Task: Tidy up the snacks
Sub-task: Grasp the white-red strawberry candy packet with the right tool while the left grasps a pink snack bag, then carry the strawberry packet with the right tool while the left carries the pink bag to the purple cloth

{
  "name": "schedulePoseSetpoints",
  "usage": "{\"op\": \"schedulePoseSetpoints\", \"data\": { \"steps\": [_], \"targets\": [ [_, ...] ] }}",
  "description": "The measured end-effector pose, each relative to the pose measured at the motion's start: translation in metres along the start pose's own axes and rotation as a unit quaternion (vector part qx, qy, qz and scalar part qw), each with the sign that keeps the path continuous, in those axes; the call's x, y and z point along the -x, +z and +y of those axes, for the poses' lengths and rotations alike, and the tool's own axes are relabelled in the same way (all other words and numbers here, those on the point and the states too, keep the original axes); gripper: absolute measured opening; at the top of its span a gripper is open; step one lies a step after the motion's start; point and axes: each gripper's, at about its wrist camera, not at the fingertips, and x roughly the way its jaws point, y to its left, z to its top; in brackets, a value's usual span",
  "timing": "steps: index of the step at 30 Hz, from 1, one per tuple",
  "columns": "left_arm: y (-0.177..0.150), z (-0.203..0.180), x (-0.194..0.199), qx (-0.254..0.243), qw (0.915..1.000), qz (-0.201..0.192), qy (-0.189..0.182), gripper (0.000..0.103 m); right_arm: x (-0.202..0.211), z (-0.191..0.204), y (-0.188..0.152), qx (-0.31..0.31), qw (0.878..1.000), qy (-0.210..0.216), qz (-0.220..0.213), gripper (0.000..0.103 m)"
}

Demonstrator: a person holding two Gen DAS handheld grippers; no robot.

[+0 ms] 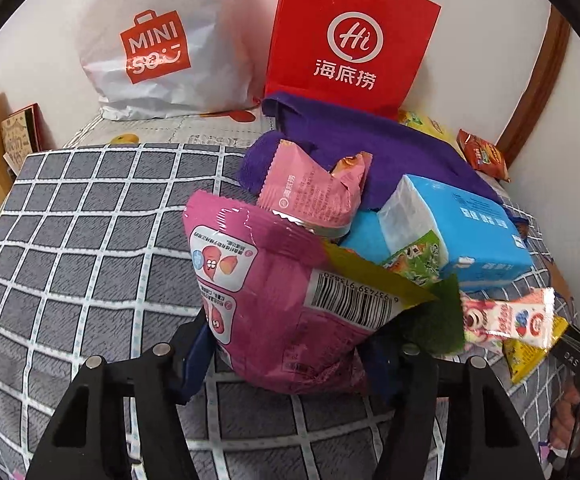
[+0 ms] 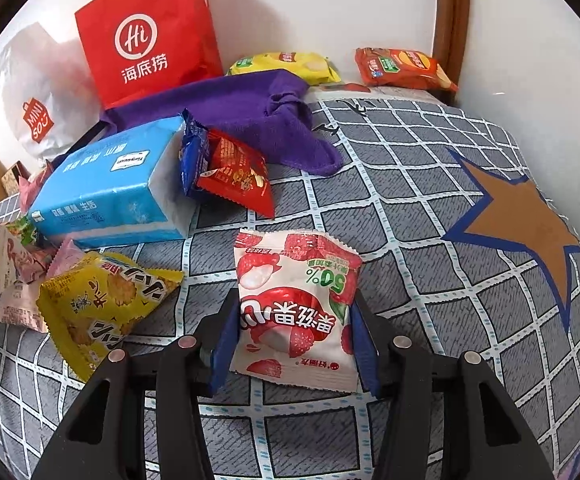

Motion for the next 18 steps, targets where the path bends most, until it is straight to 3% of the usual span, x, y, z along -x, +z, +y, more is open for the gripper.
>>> {"op": "schedulePoseSetpoints", "data": {
  "steps": [8,11,18],
  "targets": [
    [-0.011,0.008,0.028,0.019,0.9995,0.004,-0.023,0.061,0.012,-0.004,-0.005,0.0,1.0,0.008,-0.013,0.049],
    [-0.013,0.005,0.042,0.009,0.9998,-0.005,-0.017,0.061,0.029,-0.002,-0.006,0.006,1.0,-0.001,-0.028,0.049],
    [-0.01,-0.006,0.074,0.0,0.9989,-0.022,-0.042,0.061,0.087,0.007,-0.004,0.001,0.997,0.009,-0.073,0.049]
  ]
}}
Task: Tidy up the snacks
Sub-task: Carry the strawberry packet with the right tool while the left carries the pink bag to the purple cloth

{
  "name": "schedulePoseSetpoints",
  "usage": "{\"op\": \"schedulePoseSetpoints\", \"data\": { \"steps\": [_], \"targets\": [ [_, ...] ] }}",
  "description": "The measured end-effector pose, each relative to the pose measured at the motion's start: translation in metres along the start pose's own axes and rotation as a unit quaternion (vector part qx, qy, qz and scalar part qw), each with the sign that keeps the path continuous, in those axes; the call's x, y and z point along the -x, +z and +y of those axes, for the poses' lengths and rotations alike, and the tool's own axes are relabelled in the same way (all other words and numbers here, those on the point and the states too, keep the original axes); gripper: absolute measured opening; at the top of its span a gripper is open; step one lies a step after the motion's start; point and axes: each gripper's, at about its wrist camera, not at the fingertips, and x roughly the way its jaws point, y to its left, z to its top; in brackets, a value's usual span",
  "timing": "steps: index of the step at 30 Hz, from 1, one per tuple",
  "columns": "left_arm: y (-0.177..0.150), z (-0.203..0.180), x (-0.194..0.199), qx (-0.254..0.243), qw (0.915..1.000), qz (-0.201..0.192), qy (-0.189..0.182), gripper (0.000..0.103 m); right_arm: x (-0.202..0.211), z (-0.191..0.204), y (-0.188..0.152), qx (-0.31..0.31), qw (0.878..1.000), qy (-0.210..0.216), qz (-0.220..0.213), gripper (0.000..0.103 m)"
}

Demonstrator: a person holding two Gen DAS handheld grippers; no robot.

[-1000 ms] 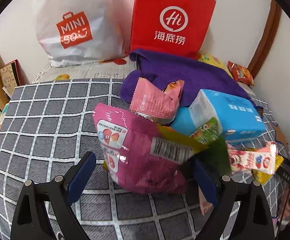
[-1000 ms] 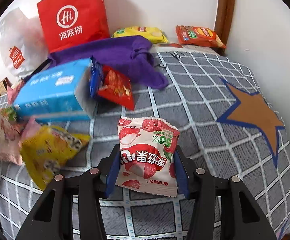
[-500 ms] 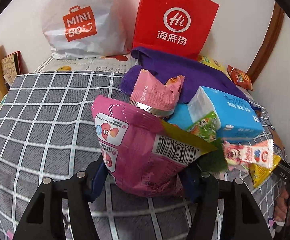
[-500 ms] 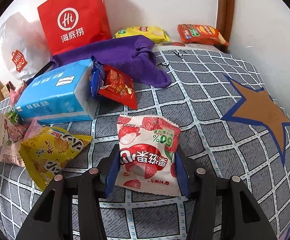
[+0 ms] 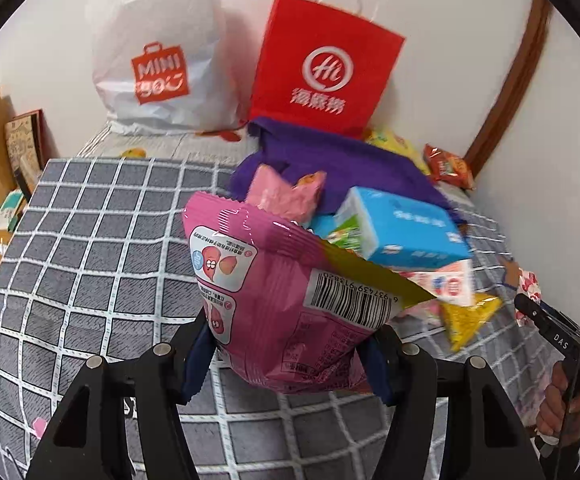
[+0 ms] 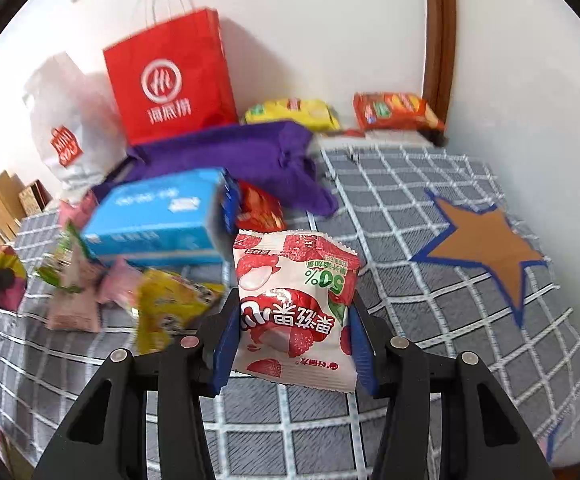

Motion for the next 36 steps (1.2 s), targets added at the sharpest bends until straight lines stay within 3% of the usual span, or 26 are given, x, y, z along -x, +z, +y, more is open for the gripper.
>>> {"op": "schedulePoseSetpoints", "data": {
  "steps": [7,16,28,36],
  "targets": [
    [0.007,-0.023,0.029,-0.014,0.9989,-0.01,-0.043,0.061,0.05,0.016,0.014,-0.009,0.999,0.013,-0.035,0.049],
    [0.019,-0.062,0.048,-0.052,0.9956,-0.021,-0.075,0.061,0.076,0.038,0.027,-0.001,0.998,0.031,-0.049,0.049],
    [0.066,-0.098,0.04,-0.075,0.9914,-0.033,-0.102,0.061,0.063,0.058,0.079,0.014,0.998,0.054,-0.035,0.05],
    [0.096,-0.108,0.021,-0.075,0.9891,-0.02,-0.125,0.061,0.041,0.067,0.106,0.026,0.997,0.056,-0.042,0.05]
  ]
}}
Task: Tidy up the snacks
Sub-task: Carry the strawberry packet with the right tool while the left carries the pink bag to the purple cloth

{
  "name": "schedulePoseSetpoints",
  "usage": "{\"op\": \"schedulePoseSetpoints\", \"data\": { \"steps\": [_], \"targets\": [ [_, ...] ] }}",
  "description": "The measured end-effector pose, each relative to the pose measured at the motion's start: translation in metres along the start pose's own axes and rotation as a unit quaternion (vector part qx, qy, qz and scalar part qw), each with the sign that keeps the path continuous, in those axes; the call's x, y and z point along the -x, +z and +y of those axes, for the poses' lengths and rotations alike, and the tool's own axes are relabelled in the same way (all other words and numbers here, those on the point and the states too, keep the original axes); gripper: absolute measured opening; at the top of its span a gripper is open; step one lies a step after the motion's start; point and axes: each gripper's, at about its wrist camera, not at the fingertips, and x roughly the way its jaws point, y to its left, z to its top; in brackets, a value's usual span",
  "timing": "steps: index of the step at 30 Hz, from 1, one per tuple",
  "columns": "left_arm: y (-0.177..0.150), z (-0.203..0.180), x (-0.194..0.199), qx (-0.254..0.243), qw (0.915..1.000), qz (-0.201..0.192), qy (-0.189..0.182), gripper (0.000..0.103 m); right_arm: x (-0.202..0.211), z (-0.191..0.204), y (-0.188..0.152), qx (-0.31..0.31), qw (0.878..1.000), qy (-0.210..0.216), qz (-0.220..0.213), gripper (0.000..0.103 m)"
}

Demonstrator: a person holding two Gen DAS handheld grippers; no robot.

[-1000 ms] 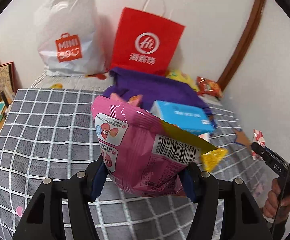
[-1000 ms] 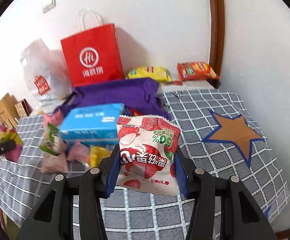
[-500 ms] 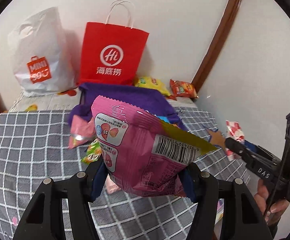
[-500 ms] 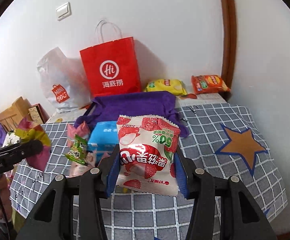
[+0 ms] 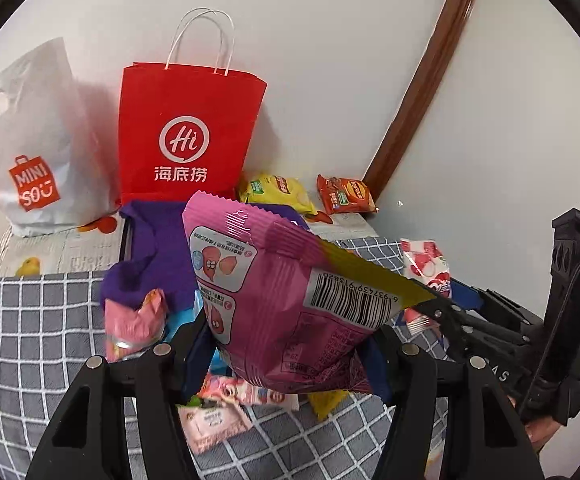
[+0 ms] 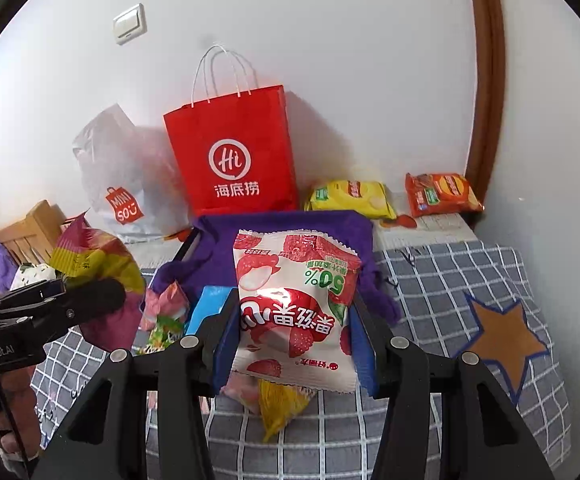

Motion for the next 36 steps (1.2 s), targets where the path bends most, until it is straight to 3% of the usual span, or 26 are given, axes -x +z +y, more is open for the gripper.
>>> {"op": "schedulePoseSetpoints", "data": {
  "steps": [20,36],
  "targets": [
    [0.083,0.035,-0.026,0.006,0.9989,-0.021,0.041,0.061,-0.058,0.011,0.085,0.017,1.0,0.009,-0.018,0.049],
    [0.114,0.065,-0.081,-0.005,0.9977,0.0,0.067,0.061,-0.13,-0.002,0.121,0.012,1.0,0.012,-0.007,0.049]
  ]
}}
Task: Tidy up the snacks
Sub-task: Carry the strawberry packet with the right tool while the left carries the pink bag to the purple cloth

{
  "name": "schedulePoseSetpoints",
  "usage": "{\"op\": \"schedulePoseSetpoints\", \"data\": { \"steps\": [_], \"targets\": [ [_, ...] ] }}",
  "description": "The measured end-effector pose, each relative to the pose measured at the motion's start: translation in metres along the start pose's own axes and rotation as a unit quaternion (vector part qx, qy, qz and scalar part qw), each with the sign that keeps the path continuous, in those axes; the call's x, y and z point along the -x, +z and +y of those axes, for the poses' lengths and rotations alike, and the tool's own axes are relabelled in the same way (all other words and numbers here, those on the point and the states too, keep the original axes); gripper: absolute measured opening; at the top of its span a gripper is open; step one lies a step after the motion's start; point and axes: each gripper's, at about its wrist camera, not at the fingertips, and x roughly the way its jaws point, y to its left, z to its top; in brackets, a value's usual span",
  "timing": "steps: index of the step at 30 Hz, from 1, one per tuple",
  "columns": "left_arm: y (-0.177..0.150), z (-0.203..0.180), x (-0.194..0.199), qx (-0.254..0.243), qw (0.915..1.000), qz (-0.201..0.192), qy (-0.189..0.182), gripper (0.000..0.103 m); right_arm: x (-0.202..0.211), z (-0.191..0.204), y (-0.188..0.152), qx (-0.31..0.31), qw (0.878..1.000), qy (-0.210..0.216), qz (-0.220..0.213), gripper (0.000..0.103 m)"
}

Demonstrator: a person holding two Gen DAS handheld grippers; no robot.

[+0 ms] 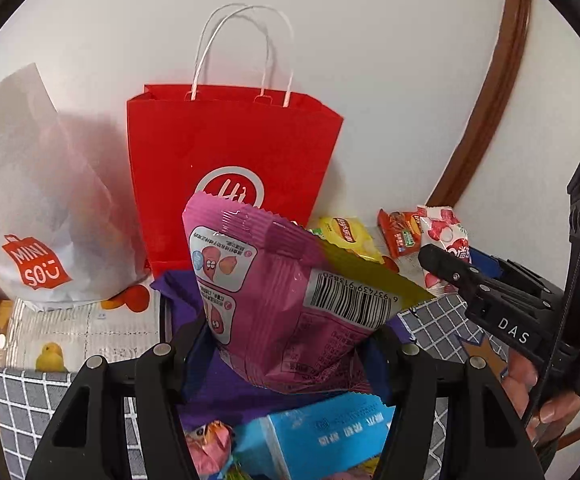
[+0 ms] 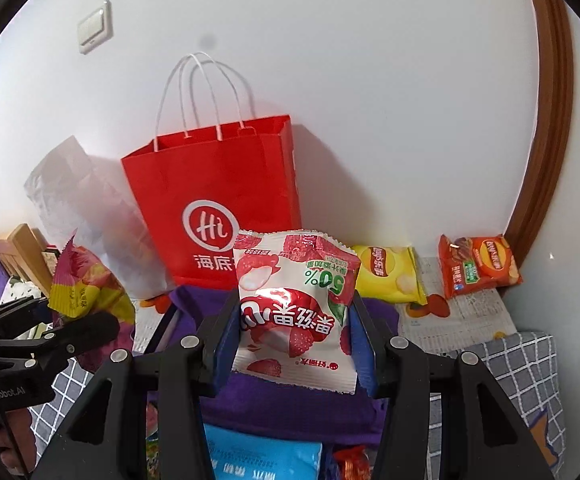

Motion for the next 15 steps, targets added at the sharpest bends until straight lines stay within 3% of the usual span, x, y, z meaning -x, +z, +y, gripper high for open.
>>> {"op": "schedulePoseSetpoints", "data": {
  "steps": [15],
  "targets": [
    [-0.013,0.033,-0.062,0.023,0.9979,0.06,0.007,0.061,-0.061,-0.016,-0.014,0.028,0.997,-0.015,0.069,0.049]
  ]
}}
